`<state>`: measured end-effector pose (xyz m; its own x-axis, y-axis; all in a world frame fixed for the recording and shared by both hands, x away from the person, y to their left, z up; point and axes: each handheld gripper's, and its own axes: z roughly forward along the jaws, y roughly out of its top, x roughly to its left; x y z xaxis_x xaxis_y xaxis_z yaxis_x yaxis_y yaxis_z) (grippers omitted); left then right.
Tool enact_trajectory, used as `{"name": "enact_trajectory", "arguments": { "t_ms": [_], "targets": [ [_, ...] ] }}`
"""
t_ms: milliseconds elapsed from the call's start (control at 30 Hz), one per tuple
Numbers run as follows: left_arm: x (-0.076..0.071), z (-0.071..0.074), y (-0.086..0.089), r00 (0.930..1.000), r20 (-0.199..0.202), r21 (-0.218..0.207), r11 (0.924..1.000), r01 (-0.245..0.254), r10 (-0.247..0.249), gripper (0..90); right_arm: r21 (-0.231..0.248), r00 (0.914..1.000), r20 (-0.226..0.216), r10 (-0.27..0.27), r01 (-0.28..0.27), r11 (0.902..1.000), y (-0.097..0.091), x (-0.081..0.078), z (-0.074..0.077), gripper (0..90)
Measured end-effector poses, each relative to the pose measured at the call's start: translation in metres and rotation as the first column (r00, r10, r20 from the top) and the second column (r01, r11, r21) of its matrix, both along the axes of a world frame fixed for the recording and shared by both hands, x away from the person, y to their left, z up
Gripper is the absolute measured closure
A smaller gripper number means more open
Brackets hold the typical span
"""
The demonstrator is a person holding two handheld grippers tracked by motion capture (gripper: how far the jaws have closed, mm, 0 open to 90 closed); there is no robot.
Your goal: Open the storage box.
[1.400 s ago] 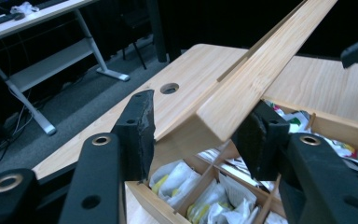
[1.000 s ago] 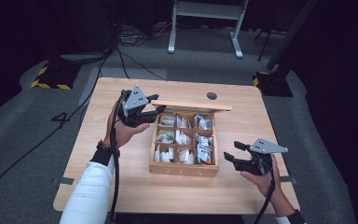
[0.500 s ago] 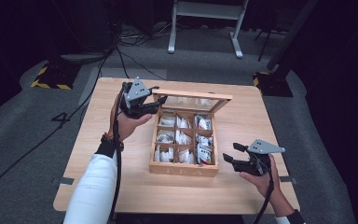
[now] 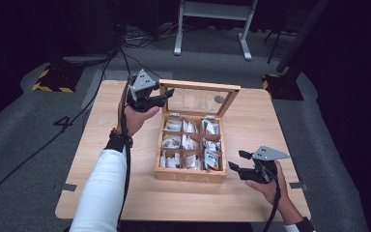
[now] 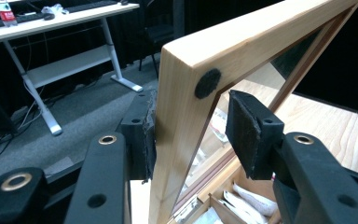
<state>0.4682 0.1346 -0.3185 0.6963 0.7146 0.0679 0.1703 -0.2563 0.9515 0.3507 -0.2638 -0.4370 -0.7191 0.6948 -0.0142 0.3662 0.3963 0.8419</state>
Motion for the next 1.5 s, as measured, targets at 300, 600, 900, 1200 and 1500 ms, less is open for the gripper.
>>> {"name": "enact_trajectory", "arguments": {
  "t_ms": [300,600,900,1200,1500],
  "targets": [
    [0.012,-0.003,-0.005,0.9991,-0.004,0.002,0.9991,-0.043,0.043,53.2,-0.010,1.0000,0.001,0.006,-0.006,0.9999,0.003,0.000,-0.001,37.3],
    [0.024,-0.015,-0.007,0.9976,-0.026,-0.014,0.9978,-0.064,0.064,52.9,-0.014,1.0000,-0.002,0.005,-0.005,0.9999,0.002,0.000,-0.002,36.9],
    [0.037,-0.025,-0.010,0.9951,-0.037,-0.004,0.9957,-0.092,0.092,51.9,-0.021,1.0000,-0.001,0.006,-0.006,0.9998,0.002,0.000,-0.003,36.8],
    [0.046,-0.032,-0.016,0.9907,-0.061,0.039,0.9921,-0.120,0.122,49.7,-0.022,1.0000,-0.001,0.005,-0.005,0.9998,0.001,0.001,-0.003,36.6],
    [0.055,-0.045,-0.022,0.9838,-0.105,0.091,0.9865,-0.136,0.145,46.7,-0.020,1.0000,-0.002,0.004,-0.004,0.9998,0.001,0.001,-0.004,36.5]
  ]
}}
